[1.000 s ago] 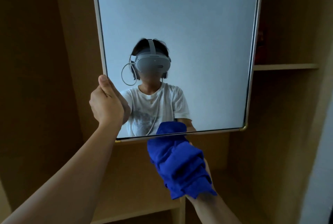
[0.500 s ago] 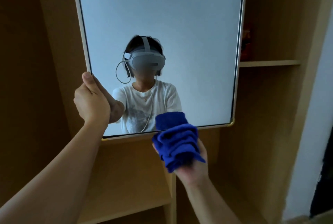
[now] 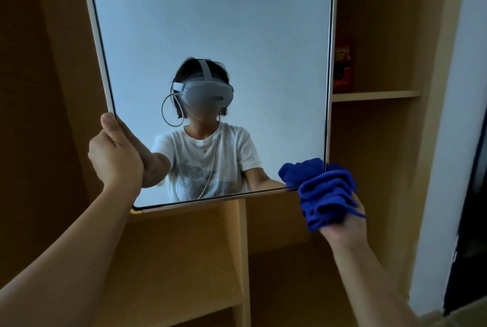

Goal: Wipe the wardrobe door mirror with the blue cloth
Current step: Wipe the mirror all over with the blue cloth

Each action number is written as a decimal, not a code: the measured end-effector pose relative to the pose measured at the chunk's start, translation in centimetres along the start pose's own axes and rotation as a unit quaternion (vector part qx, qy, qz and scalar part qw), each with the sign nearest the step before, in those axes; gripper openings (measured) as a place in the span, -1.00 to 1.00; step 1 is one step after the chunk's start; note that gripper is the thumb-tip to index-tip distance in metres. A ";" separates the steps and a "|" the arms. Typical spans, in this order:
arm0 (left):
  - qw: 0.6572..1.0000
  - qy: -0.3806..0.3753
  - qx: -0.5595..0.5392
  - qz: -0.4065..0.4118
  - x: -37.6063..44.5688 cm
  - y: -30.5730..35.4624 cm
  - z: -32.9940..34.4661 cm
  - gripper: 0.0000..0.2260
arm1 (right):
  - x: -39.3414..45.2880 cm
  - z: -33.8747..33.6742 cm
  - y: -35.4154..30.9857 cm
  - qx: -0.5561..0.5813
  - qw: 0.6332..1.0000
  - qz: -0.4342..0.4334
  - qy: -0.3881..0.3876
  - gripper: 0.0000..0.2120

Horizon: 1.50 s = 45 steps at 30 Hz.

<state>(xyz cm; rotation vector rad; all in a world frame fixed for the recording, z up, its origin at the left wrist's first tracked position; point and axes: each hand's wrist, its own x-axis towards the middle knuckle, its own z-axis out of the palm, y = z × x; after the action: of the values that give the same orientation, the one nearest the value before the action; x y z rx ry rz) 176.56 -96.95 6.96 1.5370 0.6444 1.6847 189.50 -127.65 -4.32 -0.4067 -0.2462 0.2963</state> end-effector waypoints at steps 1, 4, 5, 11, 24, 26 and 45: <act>1.000 0.001 0.007 -0.001 0.0 0.1 -0.1 -0.48 | -0.3 0.4 -0.5 0.051 0.999 -0.003 0.005 -0.85; 1.000 0.004 0.003 0.001 -0.2 0.4 -0.1 -0.49 | 0.7 1.3 -2.4 -0.044 0.998 -0.032 0.036 -0.77; 1.000 0.003 0.008 0.001 -0.3 0.5 -0.1 -0.50 | 1.1 1.8 -2.8 -0.126 0.990 -0.052 0.033 -0.68; 1.000 -0.003 0.005 0.008 -0.4 0.6 -0.3 -0.50 | 3.6 6.8 -6.4 -0.412 0.899 -0.142 -0.039 -0.75; 1.000 0.026 0.010 0.001 0.1 -0.1 0.7 -0.49 | 5.4 7.4 -6.0 -0.410 0.904 -0.099 -0.066 -0.75; 1.000 0.028 0.011 -0.005 0.0 -0.1 0.7 -0.49 | 5.8 7.6 -6.0 -0.416 0.903 -0.086 -0.065 -0.69; 0.985 -0.069 -0.075 -0.141 17.7 21.9 3.9 -0.53 | 9.4 27.8 -17.3 -0.372 0.928 0.021 0.007 -0.48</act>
<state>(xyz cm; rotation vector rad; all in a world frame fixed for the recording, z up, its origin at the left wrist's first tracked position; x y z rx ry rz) 176.22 -96.19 35.32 1.3703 0.6160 1.3701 194.08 -130.01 29.40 -1.1669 -0.3323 0.2340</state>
